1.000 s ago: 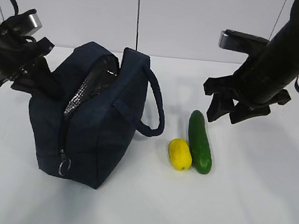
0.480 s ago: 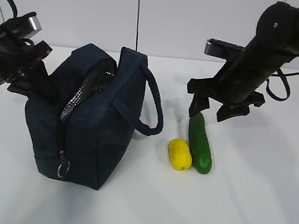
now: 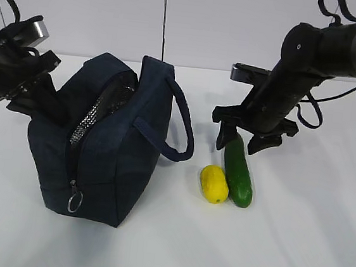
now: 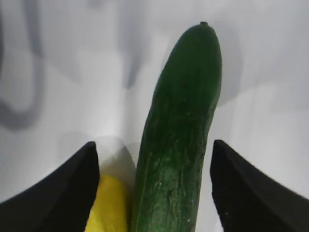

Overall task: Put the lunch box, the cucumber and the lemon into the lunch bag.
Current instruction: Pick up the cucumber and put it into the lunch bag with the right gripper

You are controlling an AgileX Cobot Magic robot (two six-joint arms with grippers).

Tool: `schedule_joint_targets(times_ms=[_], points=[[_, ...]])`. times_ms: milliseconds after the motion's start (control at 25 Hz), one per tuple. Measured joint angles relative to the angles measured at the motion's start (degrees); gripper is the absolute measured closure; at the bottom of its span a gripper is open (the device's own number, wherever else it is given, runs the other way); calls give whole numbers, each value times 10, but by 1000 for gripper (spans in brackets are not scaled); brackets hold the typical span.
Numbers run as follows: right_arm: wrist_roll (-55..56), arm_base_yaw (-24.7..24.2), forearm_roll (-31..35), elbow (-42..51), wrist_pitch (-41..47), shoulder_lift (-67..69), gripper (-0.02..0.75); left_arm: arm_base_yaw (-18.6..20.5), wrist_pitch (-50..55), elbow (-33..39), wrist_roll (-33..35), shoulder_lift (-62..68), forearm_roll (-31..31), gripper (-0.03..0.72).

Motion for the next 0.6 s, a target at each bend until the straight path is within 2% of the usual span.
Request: schedule_joint_targets(times_ms=[480, 600], points=[[1, 0, -11, -2, 11, 25, 191, 0, 0, 0, 0, 0, 1, 687], [1, 0, -12, -3, 13, 25, 215, 0, 0, 0, 0, 0, 1, 687]])
